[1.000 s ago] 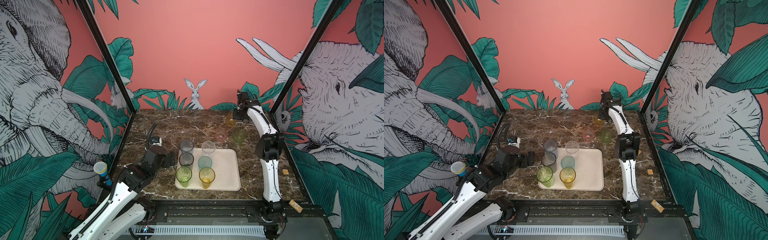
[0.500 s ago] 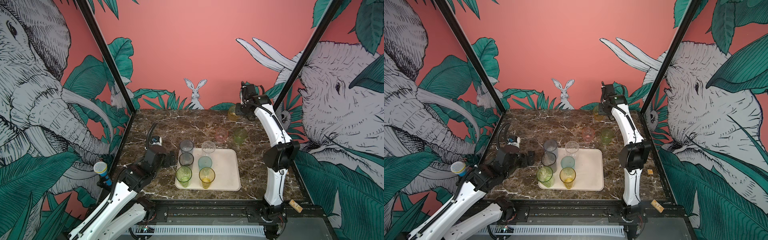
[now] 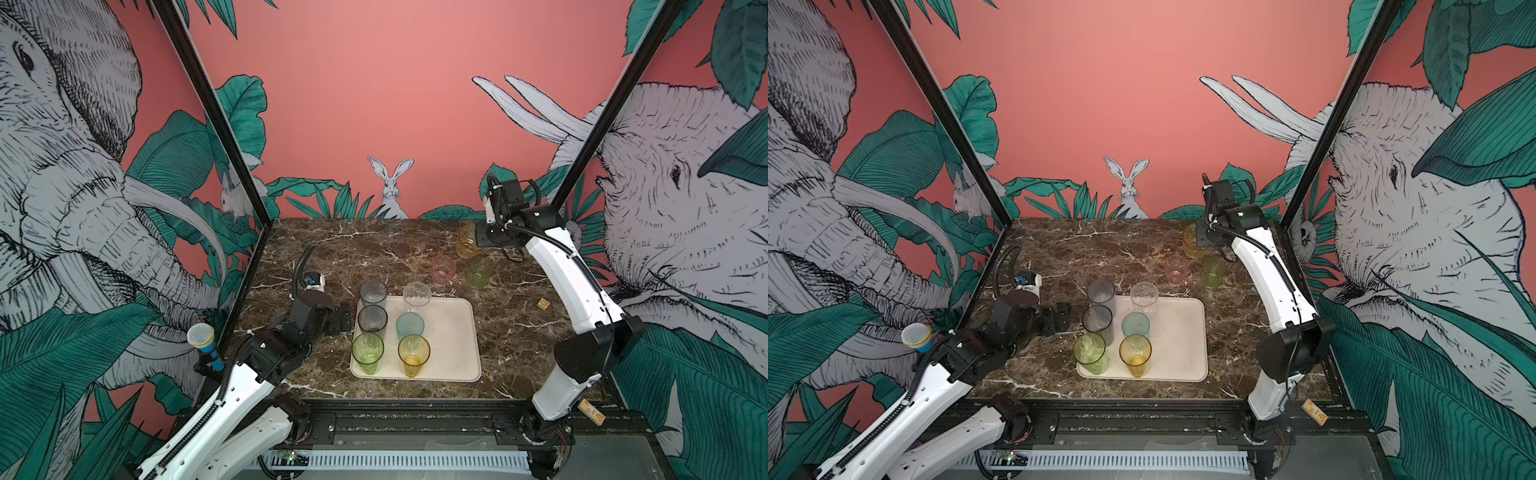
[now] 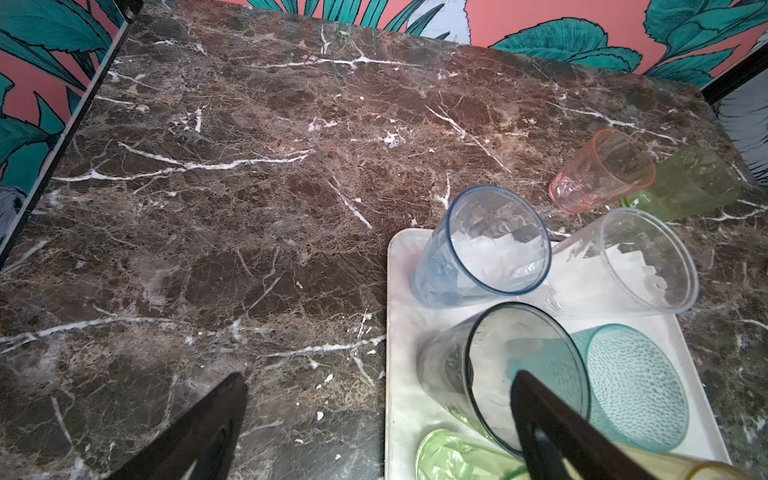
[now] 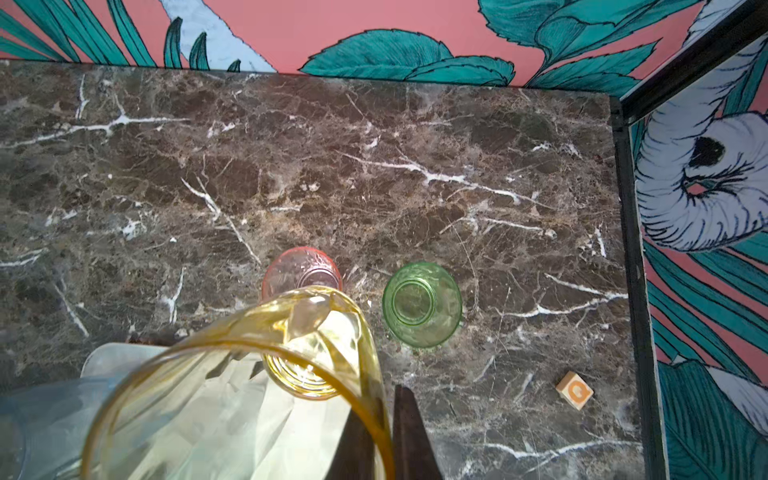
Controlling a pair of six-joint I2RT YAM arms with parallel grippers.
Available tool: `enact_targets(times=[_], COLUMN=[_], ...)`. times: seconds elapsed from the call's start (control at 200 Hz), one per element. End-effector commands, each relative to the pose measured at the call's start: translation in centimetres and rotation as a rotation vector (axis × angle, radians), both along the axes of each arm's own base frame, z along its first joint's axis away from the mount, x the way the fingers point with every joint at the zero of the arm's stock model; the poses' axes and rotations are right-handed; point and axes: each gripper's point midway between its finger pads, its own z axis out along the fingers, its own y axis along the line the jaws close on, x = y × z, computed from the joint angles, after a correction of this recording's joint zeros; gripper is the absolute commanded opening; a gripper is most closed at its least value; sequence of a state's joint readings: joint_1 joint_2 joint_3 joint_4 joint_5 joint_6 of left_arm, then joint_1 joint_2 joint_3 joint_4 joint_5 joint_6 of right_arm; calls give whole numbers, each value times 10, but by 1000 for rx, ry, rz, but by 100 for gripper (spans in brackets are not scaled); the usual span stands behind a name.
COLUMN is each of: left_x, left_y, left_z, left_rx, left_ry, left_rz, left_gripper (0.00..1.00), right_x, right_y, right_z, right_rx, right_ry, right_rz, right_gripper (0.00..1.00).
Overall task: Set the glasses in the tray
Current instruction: 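Carry the yellow glass toward the robot over the tray corner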
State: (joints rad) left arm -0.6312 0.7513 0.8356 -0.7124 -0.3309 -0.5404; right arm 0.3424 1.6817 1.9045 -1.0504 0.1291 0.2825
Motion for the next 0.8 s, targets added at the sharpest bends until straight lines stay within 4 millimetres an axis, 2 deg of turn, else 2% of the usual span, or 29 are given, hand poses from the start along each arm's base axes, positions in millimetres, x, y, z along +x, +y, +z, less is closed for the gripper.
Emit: enact_targets(times=[0.0, 0.02, 0.035, 0.105, 0.365, 0.585, 0.72, 0.735, 0.795], left_x=[-1, -1, -1, -1, 1, 2, 3, 3, 3], left_y=[3, 3, 4, 3, 1, -1, -2, -1, -1], left_z=[7, 7, 8, 7, 5, 2, 2, 2, 1], left_rx=[-22, -21, -22, -21, -26, -26, -28, -27, -27], left_ry=[-14, -14, -16, -15, -11, -5, -5, -5, -3], left_rz=[17, 18, 19, 19, 14, 13, 12, 13, 13], left_gripper=[99, 99, 99, 99, 99, 99, 99, 99, 99], right_x=[-14, -16, -22, -35, -75, -94, -98, -101, -103], right_y=[-1, 0, -1, 1, 12, 25, 32, 32, 34], right_z=[8, 1, 10, 6, -28, -61, -67, -78, -85], right_rx=[-1, -7, 1, 7, 21, 18, 28, 18, 13], right_ry=[-35, -20, -40, -33, 23, 55, 42, 63, 70], right_rz=[-5, -1, 0, 14, 52, 81, 99, 100, 106], right_gripper=[0, 0, 0, 0, 0, 0, 0, 0, 0])
